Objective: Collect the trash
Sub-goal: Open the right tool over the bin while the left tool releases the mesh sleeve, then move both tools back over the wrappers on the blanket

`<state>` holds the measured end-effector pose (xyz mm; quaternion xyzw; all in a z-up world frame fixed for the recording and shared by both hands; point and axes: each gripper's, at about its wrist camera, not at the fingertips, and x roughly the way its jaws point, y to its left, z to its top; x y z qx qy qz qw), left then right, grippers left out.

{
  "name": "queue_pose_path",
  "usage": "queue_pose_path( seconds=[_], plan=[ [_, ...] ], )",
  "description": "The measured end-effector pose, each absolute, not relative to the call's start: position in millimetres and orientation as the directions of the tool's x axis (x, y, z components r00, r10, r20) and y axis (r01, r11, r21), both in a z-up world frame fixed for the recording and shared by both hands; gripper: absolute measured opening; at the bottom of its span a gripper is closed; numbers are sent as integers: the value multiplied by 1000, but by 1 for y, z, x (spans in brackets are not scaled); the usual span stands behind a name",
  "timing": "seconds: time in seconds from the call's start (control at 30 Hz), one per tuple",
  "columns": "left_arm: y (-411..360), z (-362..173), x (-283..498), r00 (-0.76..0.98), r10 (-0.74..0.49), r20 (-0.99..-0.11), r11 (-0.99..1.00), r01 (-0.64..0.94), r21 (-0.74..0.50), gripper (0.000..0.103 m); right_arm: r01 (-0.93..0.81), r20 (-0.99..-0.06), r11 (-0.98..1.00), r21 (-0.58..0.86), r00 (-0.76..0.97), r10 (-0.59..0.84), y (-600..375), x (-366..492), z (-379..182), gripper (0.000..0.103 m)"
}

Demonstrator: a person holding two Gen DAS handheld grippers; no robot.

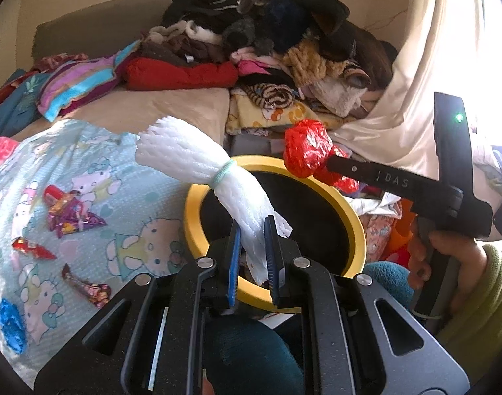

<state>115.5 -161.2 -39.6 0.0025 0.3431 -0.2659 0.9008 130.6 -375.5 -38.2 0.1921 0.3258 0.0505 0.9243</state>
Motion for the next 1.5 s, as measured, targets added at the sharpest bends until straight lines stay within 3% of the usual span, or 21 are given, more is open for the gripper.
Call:
queue_pose_path(
  seconds=[0.87, 0.93, 1.0, 1.07, 1.13, 1.2, 1.5],
  plan=[
    [-189, -87, 153, 484, -526, -699, 822, 501, -271, 10, 96, -651, 914, 394, 731, 204, -387, 149, -80, 23],
    [-191, -88, 155, 481, -527, -701, 820, 503, -272, 22, 99, -648, 910, 403, 733, 207, -389, 150, -80, 29],
    [-191, -88, 154, 498, -512, -700, 830, 496, -255, 59, 103, -644, 906, 410, 737, 208, -390, 150, -80, 38],
    [-188, -85, 152, 502, -517, -693, 830, 492, -263, 63, 103, -639, 906, 410, 742, 204, -391, 149, -79, 42],
    [-186, -80, 148, 524, -506, -685, 838, 486, -247, 72, 101, -637, 910, 401, 745, 198, -389, 148, -78, 45],
    [-181, -74, 145, 550, -494, -673, 849, 471, -239, 91, 100, -637, 914, 394, 746, 194, -387, 148, -77, 49],
    [-154, -49, 132, 649, -427, -629, 896, 398, -197, 92, 29, -604, 944, 330, 775, 187, -355, 142, -58, 64]
  ],
)
